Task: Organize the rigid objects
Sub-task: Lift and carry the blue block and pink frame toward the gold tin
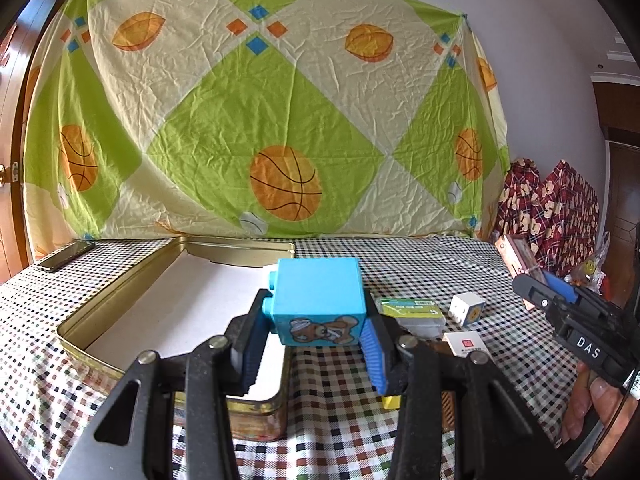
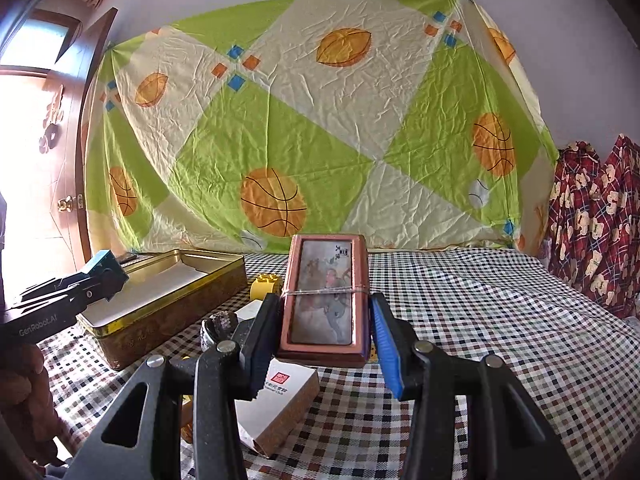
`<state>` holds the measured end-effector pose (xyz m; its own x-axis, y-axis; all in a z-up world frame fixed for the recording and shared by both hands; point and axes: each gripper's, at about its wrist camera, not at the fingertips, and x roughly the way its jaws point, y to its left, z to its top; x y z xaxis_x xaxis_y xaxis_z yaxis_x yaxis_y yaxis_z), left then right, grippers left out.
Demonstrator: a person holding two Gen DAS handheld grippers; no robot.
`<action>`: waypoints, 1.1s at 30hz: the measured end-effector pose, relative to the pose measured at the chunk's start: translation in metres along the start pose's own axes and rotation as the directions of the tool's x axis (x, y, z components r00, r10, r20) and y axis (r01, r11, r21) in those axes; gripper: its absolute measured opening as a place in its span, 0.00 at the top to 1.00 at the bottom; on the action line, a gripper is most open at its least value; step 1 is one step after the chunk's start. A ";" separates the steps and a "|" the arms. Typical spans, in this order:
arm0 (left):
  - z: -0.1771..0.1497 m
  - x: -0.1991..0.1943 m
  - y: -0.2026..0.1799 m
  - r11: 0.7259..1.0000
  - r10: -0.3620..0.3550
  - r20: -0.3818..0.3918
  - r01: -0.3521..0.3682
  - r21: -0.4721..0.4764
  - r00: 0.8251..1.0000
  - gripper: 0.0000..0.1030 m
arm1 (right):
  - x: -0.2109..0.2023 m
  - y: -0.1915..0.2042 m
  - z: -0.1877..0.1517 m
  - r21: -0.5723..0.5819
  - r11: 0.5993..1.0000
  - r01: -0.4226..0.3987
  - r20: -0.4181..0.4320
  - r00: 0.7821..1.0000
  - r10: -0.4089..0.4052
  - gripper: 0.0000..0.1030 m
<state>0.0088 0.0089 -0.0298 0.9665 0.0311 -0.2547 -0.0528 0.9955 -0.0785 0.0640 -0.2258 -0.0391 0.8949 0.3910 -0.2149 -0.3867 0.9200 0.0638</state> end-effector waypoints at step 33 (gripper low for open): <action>0.002 -0.008 0.076 0.988 0.125 -0.009 -0.126 -0.084 0.992 0.59 | 0.024 0.096 0.000 -0.092 0.985 -0.148 -0.064 0.988 0.142 0.54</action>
<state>-0.0028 0.0849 -0.0321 0.9499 0.1549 -0.2714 -0.1947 0.9726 -0.1266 0.0490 -0.1282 -0.0379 0.8149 0.5152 -0.2655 -0.5333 0.8459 0.0044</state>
